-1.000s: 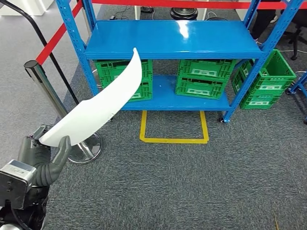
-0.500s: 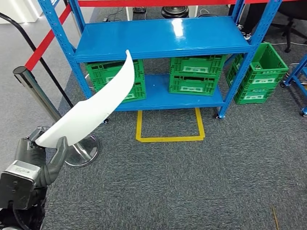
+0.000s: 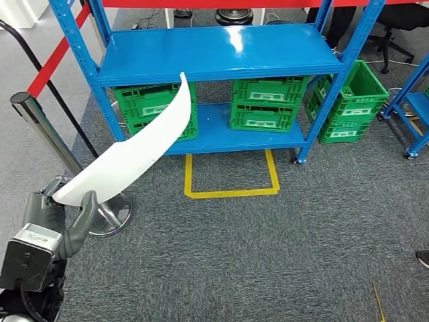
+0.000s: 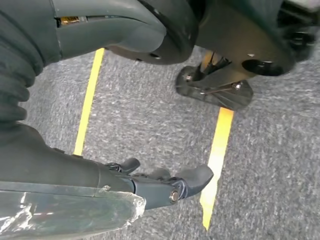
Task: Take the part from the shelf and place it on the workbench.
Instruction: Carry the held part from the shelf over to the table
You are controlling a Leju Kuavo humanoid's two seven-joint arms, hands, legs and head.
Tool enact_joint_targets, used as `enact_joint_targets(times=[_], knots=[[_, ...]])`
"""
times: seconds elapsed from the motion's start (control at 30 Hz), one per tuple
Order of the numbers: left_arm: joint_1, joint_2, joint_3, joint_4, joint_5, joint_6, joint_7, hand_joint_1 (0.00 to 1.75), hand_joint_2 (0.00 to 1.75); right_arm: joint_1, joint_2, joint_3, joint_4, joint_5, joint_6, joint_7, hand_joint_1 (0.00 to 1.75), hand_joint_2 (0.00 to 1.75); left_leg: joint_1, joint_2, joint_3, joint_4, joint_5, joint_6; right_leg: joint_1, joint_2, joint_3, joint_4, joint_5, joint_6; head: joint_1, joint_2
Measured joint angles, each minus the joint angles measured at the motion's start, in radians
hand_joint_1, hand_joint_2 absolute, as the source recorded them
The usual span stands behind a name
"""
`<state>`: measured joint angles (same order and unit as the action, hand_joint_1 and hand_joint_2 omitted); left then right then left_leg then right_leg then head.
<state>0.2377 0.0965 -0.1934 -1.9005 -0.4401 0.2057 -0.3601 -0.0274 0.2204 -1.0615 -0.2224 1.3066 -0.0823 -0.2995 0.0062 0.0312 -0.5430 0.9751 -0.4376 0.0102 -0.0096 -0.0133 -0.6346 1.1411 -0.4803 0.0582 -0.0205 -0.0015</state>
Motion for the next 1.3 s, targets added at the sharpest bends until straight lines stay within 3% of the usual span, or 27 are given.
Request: enact_joint_targets(times=[0.07,0.1,0.17,0.23,0.27,0.33,0.4,0.43,0.47,0.53,0.57,0.63,0.7,0.73,0.8,0.87,0.9,0.93,0.97,1.03,1.1,1.23,1.3], knots=[[0.001,0.000,0.000,0.000,0.001,0.001,0.000,1.68,1.75,-0.003,-0.001,0.000,0.000,0.000,0.000,0.000,0.00,1.75,-0.006,0.005,0.001,0.005,-0.004,-0.009,0.001,-0.021,0.057,-0.107,0.032,-0.008,-0.001,0.000],[0.001,0.000,0.000,0.000,0.002,0.001,0.000,1.68,1.75,-0.005,-0.001,0.000,0.000,0.000,0.000,0.001,0.00,1.75,-0.008,0.009,0.000,0.007,-0.005,-0.014,0.003,-0.024,0.065,-0.123,0.033,-0.013,-0.002,0.000],[0.001,0.000,0.000,0.000,0.008,0.002,0.000,1.68,1.75,-0.005,-0.001,0.000,0.000,0.000,0.001,0.001,0.00,1.75,-0.009,0.016,-0.002,0.008,-0.005,-0.022,0.004,-0.009,0.062,-0.122,0.036,-0.026,-0.003,0.000],[0.001,0.000,0.001,-0.001,0.012,0.003,0.000,1.68,1.75,-0.003,-0.001,0.000,-0.001,0.001,0.001,0.002,0.00,1.75,-0.006,0.007,-0.010,0.031,-0.026,-0.032,0.001,0.003,0.060,-0.123,0.039,-0.038,-0.003,0.000],[0.002,0.000,0.002,-0.002,0.013,0.003,0.000,1.68,1.75,-0.003,-0.001,0.000,-0.001,0.001,0.001,0.002,0.00,1.75,-0.005,-0.002,-0.026,0.067,-0.051,-0.038,-0.001,0.009,0.059,-0.123,0.041,-0.043,-0.004,0.000],[0.003,0.000,0.003,-0.003,0.015,0.004,0.000,1.68,1.75,-0.005,-0.001,-0.001,-0.001,0.001,0.000,0.002,0.00,1.75,-0.004,-0.017,-0.082,0.192,-0.115,-0.043,-0.002,0.022,0.056,-0.123,0.043,-0.050,-0.004,0.000],[0.007,0.000,0.003,-0.003,0.016,0.006,0.000,1.68,1.75,-0.004,-0.001,-0.001,-0.002,0.001,0.000,0.002,0.00,1.75,-0.003,-0.021,-0.128,0.283,-0.141,-0.043,-0.001,0.037,0.054,-0.123,0.045,-0.051,-0.004,0.000],[0.008,0.000,0.003,-0.003,0.017,0.006,0.000,1.68,1.75,-0.003,-0.001,-0.001,-0.002,0.001,0.000,0.002,0.00,1.75,-0.003,-0.022,-0.128,0.280,-0.126,-0.042,-0.001,0.045,0.053,-0.123,0.045,-0.051,-0.004,0.000],[0.009,0.000,0.003,-0.003,0.017,0.008,0.000,1.68,1.75,-0.002,-0.001,-0.001,-0.002,0.001,0.000,0.002,0.00,1.75,-0.003,-0.025,-0.109,0.239,-0.095,-0.039,-0.002,0.052,0.053,-0.123,0.046,-0.050,-0.004,0.000],[0.009,0.000,0.004,-0.004,0.018,0.009,0.000,1.68,1.75,-0.002,-0.001,-0.001,-0.002,0.001,-0.001,0.002,0.00,1.75,-0.002,-0.049,-0.044,0.106,-0.032,-0.032,0.000,0.068,0.052,-0.122,0.048,-0.044,-0.004,0.000],[0.009,0.000,0.004,-0.004,0.018,0.010,0.000,1.68,1.75,-0.003,-0.001,-0.001,-0.002,0.001,-0.001,0.002,0.00,1.75,-0.001,-0.062,-0.019,0.053,-0.015,-0.029,0.001,0.075,0.050,-0.121,0.050,-0.040,-0.003,0.000],[0.010,0.000,0.004,-0.005,0.018,0.012,0.000,1.68,1.75,-0.002,-0.001,-0.001,-0.002,0.001,-0.002,0.002,0.00,1.75,-0.002,-0.076,-0.003,0.012,-0.012,-0.025,0.001,0.085,0.044,-0.122,0.053,-0.029,-0.003,0.000],[0.010,0.000,0.004,-0.006,0.019,0.013,0.000,1.68,1.75,0.001,-0.001,-0.001,-0.002,0.001,-0.003,0.002,0.00,1.75,-0.002,-0.065,-0.004,0.009,-0.007,-0.016,-0.002,0.087,0.036,-0.123,0.055,-0.016,-0.003,0.000],[0.010,-0.001,0.004,-0.007,0.018,0.014,0.000,1.68,1.75,0.002,-0.001,-0.001,-0.002,0.001,-0.003,0.002,0.00,1.75,0.000,-0.058,-0.003,0.006,-0.004,-0.009,-0.002,0.077,0.027,-0.109,0.044,-0.011,0.000,0.000],[0.012,-0.002,0.005,-0.009,0.018,0.015,-0.001,1.68,1.75,0.001,-0.001,-0.001,-0.002,0.001,-0.003,0.002,0.00,1.75,0.002,-0.042,-0.003,0.002,-0.001,0.002,0.000,0.045,-0.016,-0.019,-0.009,-0.004,0.004,0.000],[0.014,-0.003,0.005,-0.009,0.019,0.017,-0.001,1.68,1.75,0.000,-0.001,-0.001,-0.002,0.001,-0.004,0.002,0.00,1.75,0.001,-0.026,-0.004,0.003,-0.002,0.005,0.000,0.027,-0.077,0.116,-0.073,0.002,0.006,0.000],[0.015,-0.004,0.005,-0.009,0.019,0.018,-0.001,1.68,1.75,0.000,-0.001,-0.001,-0.002,0.001,-0.005,0.002,0.00,1.75,0.001,-0.019,-0.004,0.003,-0.002,0.006,0.000,0.024,-0.093,0.156,-0.084,0.003,0.006,0.000],[0.016,-0.004,0.005,-0.009,0.020,0.019,0.000,1.68,1.75,0.001,-0.001,-0.001,-0.002,0.001,-0.006,0.002,0.00,1.75,0.001,-0.012,-0.004,0.003,-0.003,0.005,0.000,0.022,-0.092,0.160,-0.078,0.004,0.006,0.000],[0.017,-0.005,0.006,-0.009,0.022,0.021,0.000,1.68,1.75,0.002,-0.001,-0.001,-0.003,0.001,-0.006,0.003,0.00,1.75,0.001,-0.006,-0.002,0.004,-0.003,0.004,0.000,0.019,-0.070,0.123,-0.053,0.004,0.006,0.000],[0.019,-0.007,0.009,-0.010,0.026,0.025,0.000,1.68,1.75,0.002,-0.001,-0.001,-0.004,0.001,-0.006,0.003,0.00,1.75,-0.001,0.004,0.001,0.007,-0.008,-0.004,0.001,-0.003,0.007,-0.016,0.004,0.002,0.007,0.000],[0.024,-0.008,0.017,-0.014,0.029,0.028,0.000,1.68,1.75,-0.001,-0.001,-0.001,-0.005,0.001,-0.006,0.003,0.00,1.75,-0.006,0.011,0.002,0.011,-0.012,-0.014,0.003,-0.018,0.058,-0.105,0.028,-0.008,0.005,0.000],[0.032,-0.008,0.028,-0.019,0.031,0.034,-0.001,1.68,1.75,0.002,-0.001,-0.001,-0.006,0.001,-0.002,0.003,0.00,1.75,-0.006,0.015,-0.002,0.022,-0.023,-0.032,0.002,0.002,0.058,-0.114,0.031,-0.035,0.002,0.000],[0.038,-0.009,0.030,-0.022,0.030,0.037,-0.001,1.68,1.75,0.002,-0.001,-0.001,-0.006,0.001,0.000,0.003,0.00,1.75,-0.004,-0.006,-0.035,0.099,-0.074,-0.041,-0.001,0.014,0.057,-0.116,0.034,-0.046,0.001,0.000]])
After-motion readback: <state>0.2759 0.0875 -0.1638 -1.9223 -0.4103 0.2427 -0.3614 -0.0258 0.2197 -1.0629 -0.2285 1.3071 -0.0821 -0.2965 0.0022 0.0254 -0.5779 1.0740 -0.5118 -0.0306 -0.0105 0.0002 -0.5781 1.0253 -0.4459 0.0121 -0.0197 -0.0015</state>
